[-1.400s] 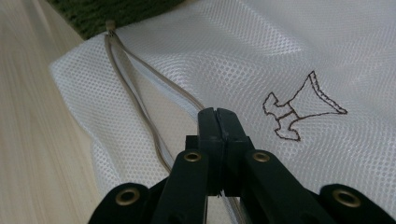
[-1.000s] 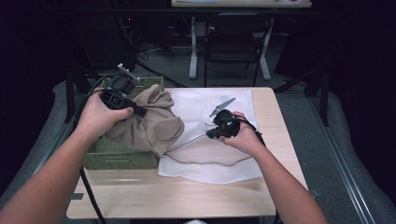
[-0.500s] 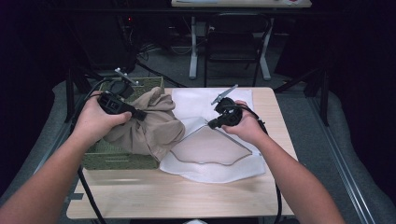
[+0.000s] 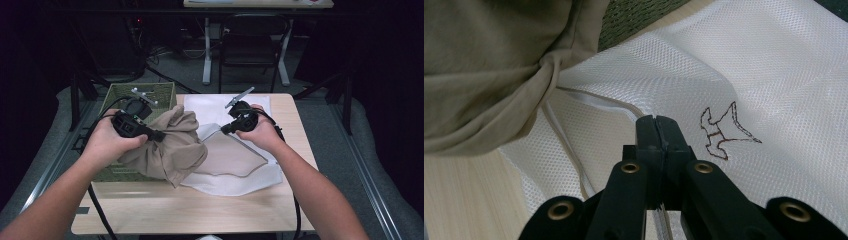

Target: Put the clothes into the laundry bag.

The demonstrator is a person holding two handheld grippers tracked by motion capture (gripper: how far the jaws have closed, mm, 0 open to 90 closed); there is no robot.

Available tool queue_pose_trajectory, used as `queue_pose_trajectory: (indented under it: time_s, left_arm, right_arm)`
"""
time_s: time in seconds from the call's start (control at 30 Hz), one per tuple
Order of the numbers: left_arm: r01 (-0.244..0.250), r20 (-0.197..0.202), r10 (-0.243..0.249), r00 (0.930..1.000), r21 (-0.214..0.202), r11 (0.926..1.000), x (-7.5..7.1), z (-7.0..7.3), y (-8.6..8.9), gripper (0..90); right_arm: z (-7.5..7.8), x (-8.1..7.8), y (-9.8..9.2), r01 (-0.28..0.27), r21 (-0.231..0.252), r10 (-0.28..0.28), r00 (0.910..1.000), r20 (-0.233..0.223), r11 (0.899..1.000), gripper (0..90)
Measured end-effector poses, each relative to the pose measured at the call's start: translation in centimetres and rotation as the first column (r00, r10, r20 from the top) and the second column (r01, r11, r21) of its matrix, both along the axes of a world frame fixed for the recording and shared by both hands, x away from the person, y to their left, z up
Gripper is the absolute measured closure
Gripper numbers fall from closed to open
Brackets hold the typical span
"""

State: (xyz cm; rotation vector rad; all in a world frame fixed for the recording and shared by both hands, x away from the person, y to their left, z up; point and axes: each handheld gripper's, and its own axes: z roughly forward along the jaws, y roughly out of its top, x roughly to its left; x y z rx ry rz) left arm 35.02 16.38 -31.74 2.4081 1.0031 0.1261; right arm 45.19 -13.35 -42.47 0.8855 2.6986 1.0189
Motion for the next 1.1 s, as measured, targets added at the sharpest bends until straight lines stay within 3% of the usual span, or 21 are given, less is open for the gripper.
queue_pose_trajectory:
  time_s: [0.53,0.87,1.1]
  left_arm:
    - [0.081,-0.031,-0.080,0.9963,0.016,0.9966,-2.3,-2.2,-1.5,84.8]
    - [0.127,-0.064,-0.125,0.9900,0.020,0.9917,-2.3,-4.8,-3.3,84.8]
    - [0.154,-0.064,-0.153,0.9862,0.012,0.9880,-2.7,-5.1,-4.4,84.8]
  right_arm:
    - [-0.2,-0.1,0.0,-0.004,0.005,0.004,1.0000,0.000,1.000,90.0]
    - [-0.5,-0.4,0.4,-0.011,0.000,0.011,0.9999,0.002,1.000,90.0]
    - [-0.4,-0.5,0.5,-0.009,0.000,0.009,0.9998,0.015,1.000,90.0]
